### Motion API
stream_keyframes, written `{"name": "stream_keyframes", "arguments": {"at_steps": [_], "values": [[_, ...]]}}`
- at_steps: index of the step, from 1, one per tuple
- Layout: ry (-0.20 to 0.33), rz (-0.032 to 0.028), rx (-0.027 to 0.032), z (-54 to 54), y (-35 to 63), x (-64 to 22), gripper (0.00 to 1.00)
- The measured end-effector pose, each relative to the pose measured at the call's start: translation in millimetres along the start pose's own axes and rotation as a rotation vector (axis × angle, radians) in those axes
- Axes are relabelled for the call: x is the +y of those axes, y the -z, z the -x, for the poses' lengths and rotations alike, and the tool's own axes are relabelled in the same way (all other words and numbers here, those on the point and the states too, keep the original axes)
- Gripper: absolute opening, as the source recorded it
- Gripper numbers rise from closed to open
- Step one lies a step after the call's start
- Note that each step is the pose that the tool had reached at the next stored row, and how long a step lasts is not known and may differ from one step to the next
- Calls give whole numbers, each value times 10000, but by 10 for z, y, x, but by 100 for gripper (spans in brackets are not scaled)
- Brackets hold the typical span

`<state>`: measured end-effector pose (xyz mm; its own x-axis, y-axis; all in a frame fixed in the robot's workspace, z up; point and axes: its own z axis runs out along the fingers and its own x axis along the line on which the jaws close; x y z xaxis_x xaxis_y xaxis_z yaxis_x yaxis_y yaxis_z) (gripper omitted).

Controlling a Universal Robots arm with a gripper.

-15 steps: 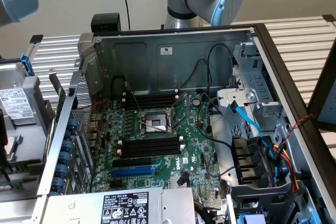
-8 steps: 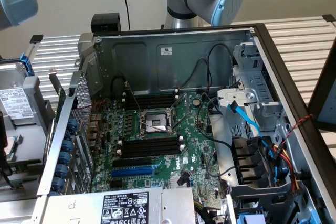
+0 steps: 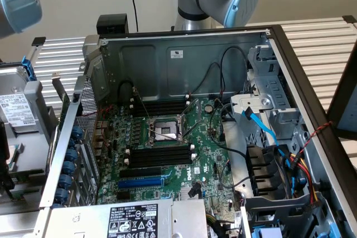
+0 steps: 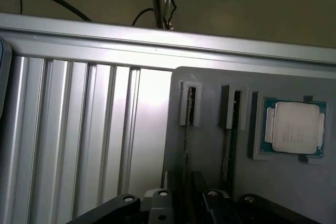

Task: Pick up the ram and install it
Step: 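Pick up the ram and move it above insertion slot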

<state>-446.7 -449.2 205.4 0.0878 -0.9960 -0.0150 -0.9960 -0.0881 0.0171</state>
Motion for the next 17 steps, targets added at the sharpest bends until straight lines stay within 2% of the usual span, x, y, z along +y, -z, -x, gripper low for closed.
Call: {"name": "stream_keyframes", "arguments": {"at_steps": [17], "values": [[-212,-4,-3,8,-49,23,27]]}}
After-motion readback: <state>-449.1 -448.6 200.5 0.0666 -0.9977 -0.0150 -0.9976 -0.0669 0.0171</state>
